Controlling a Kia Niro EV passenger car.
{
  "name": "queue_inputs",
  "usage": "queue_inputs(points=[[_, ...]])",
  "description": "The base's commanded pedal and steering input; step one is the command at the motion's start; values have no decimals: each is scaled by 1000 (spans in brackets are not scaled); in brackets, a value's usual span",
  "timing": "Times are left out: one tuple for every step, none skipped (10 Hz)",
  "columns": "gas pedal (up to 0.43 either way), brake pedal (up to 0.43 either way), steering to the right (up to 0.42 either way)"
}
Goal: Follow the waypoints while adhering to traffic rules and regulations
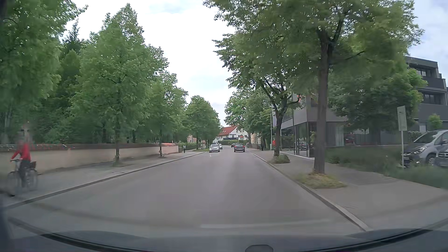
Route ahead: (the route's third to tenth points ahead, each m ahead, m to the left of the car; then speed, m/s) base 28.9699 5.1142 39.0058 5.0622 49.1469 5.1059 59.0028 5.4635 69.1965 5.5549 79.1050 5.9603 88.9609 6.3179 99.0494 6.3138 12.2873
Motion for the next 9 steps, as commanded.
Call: queue_inputs(points=[[39, 0, -1], [39, 0, 0], [47, 0, 0], [47, 0, 0], [47, 0, 2], [47, 0, 2], [67, 0, 2], [79, 0, 2], [87, 0, 2]])
